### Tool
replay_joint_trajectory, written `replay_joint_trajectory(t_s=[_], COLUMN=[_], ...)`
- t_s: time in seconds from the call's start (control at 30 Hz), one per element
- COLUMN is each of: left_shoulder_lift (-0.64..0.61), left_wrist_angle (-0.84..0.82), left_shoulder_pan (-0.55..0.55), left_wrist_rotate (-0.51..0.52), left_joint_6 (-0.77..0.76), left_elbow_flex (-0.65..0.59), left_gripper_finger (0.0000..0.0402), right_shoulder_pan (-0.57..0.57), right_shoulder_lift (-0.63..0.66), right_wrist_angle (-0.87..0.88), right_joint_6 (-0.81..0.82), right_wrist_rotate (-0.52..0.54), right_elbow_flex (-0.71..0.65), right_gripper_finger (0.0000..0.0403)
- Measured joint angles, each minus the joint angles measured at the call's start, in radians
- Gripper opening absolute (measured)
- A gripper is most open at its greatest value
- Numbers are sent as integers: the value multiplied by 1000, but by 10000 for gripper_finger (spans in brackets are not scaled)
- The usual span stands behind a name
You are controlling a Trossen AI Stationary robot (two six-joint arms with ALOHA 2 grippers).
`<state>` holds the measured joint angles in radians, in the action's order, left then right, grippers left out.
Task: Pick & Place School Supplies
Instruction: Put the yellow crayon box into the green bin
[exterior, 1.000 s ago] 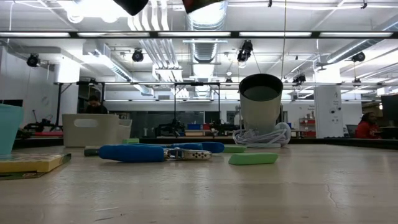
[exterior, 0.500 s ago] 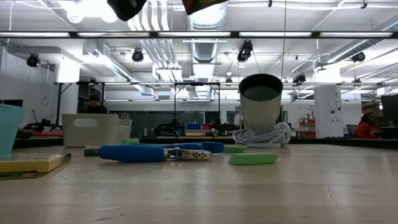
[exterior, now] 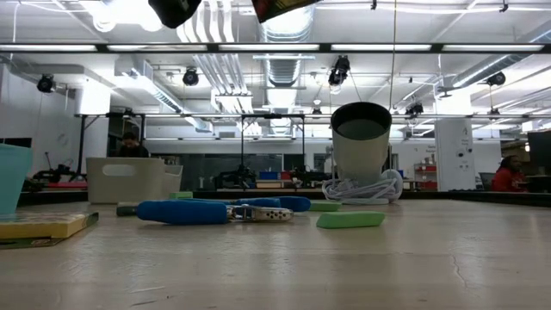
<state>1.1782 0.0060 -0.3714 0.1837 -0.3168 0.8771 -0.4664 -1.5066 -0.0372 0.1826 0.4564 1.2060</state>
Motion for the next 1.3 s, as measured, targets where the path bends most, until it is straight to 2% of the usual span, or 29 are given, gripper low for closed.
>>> replay_joint_trajectory(t_s=[0.4,0.83,1.0,1.13,1.3], left_shoulder_lift=[13,76,101,102,100], left_wrist_angle=[6,115,116,114,124], left_shoulder_pan=[-5,-6,-10,-12,-12], left_wrist_rotate=[-18,-20,-77,-84,-42], left_joint_6=[-1,80,79,80,83], left_elbow_flex=[0,-1,-1,-1,-1], left_gripper_finger=[152,152,152,152,152], right_shoulder_pan=[1,1,3,3,3], right_shoulder_lift=[0,0,0,0,0], right_wrist_angle=[0,-3,-3,-3,-3], right_joint_6=[-3,-3,-3,-6,-7], right_wrist_rotate=[19,19,26,26,26], right_elbow_flex=[0,0,0,0,0], right_gripper_finger=[8,8,8,8,8])
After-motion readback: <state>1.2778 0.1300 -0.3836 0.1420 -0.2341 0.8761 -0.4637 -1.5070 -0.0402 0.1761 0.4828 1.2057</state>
